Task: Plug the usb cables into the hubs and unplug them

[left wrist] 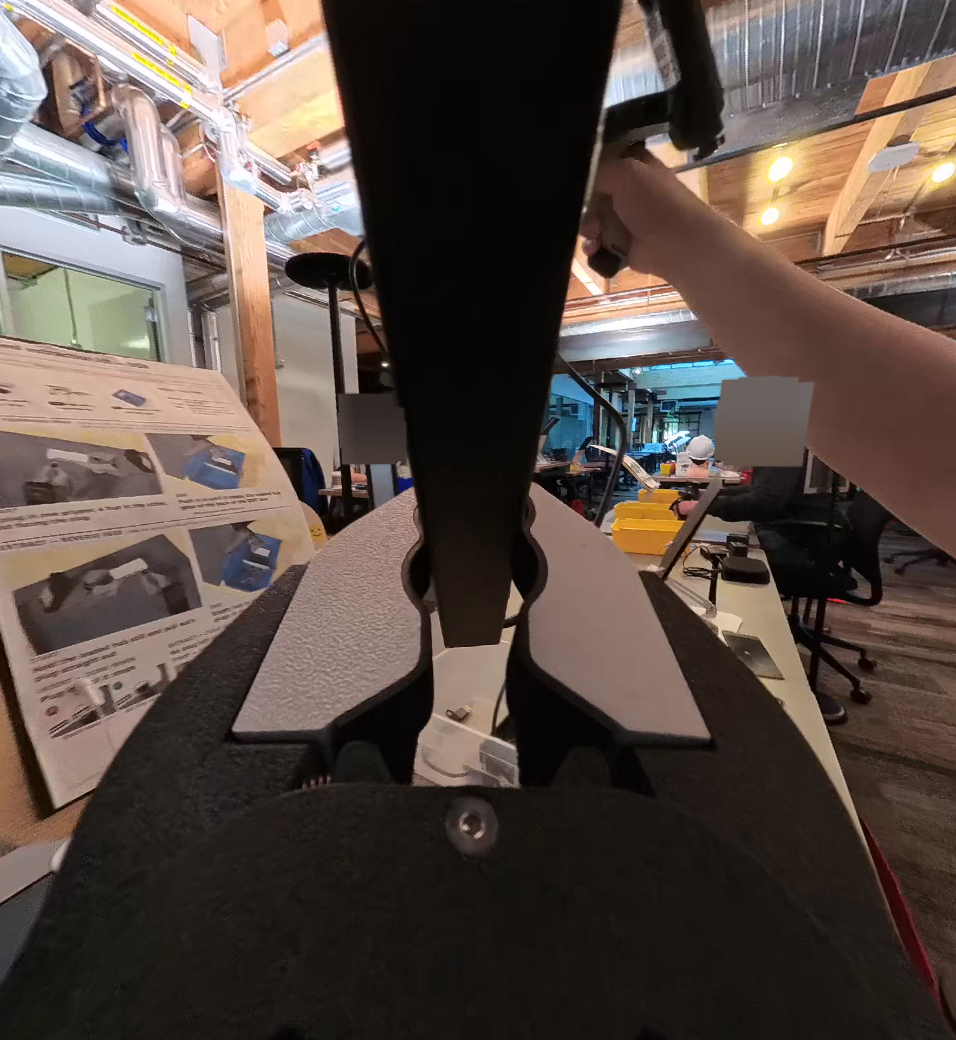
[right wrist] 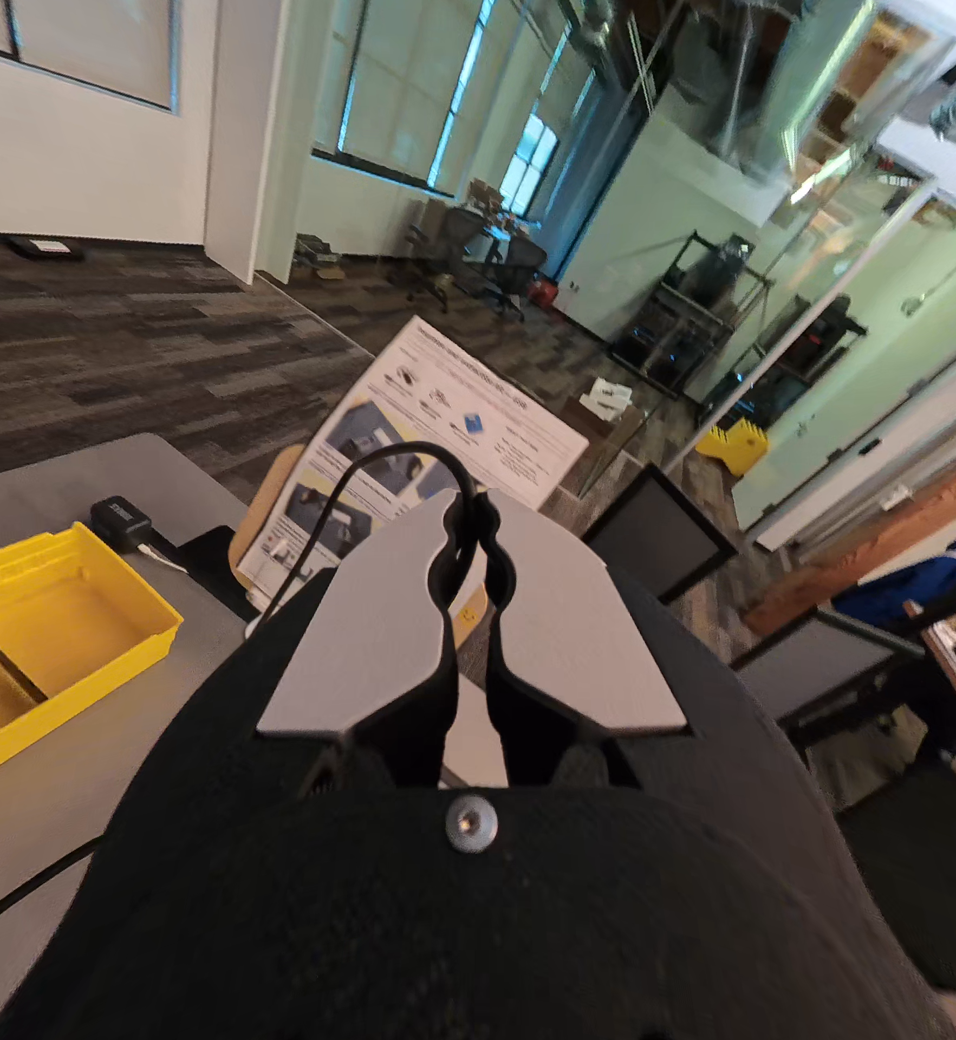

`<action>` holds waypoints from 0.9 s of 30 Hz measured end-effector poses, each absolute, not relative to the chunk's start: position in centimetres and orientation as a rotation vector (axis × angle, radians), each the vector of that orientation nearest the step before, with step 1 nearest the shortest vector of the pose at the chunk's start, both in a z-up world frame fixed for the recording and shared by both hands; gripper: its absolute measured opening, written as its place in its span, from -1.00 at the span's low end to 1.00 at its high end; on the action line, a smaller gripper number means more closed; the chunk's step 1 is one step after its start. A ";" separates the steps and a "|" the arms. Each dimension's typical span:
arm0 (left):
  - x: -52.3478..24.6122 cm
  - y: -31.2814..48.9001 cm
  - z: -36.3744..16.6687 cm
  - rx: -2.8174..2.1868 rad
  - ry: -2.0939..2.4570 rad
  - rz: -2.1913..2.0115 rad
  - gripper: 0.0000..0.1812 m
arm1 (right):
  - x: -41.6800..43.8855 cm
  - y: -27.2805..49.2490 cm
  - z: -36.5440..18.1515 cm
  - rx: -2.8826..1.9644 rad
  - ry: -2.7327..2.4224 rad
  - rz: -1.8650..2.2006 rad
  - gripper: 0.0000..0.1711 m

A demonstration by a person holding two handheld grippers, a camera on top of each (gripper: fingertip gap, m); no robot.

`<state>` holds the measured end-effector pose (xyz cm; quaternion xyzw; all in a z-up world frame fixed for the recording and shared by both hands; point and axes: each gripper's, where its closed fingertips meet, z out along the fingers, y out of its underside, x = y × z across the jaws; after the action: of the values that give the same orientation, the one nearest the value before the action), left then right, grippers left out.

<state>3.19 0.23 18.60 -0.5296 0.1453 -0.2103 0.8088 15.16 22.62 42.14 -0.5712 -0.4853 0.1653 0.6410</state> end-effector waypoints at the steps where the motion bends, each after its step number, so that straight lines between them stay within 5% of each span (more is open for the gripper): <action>1: 3.7 0.6 18.5 -1.134 0.323 -0.458 -0.72 | 16.0 23.6 41.5 -1.337 -1.093 0.367 -0.94; 20: 7.3 6.0 16.1 -1.273 0.370 -0.475 -0.72 | 24.4 35.2 24.6 -1.793 -1.076 0.398 -0.94; 27: 5.2 6.8 16.0 -1.266 0.277 -0.441 -0.72 | 24.9 38.9 12.6 -2.104 -1.018 0.462 -0.94</action>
<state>5.20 6.79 15.96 -0.5848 0.1278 -0.2035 0.7747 24.90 38.91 12.58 -0.8202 -0.3969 0.1800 0.3706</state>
